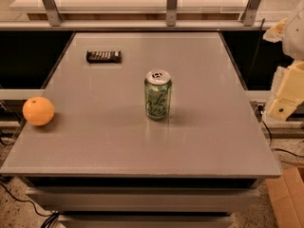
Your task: Move green can near orange
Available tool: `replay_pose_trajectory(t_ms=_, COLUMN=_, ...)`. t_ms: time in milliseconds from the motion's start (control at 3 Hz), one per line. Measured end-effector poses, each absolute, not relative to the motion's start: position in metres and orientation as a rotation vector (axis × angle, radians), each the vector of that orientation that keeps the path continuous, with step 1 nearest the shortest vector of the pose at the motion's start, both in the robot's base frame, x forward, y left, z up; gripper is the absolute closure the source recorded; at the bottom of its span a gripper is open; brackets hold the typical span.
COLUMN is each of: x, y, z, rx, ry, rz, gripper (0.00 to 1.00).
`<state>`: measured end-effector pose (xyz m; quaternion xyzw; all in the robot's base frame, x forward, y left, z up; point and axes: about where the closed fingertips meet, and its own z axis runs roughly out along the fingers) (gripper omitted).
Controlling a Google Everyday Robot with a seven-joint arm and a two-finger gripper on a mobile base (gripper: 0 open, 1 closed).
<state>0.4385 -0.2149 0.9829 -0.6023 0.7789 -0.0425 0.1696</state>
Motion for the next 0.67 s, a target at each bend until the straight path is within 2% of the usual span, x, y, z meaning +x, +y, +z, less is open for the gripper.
replay_pose_trajectory(t_ms=333, x=0.438, y=-0.215, z=0.984, rx=-1.702, ry=2.21, rz=-0.118, gripper=0.0)
replay_pose_trajectory(t_ms=667, x=0.442, y=-0.2, z=0.971, rx=-1.691, ry=2.179, rz=0.023, gripper=0.0)
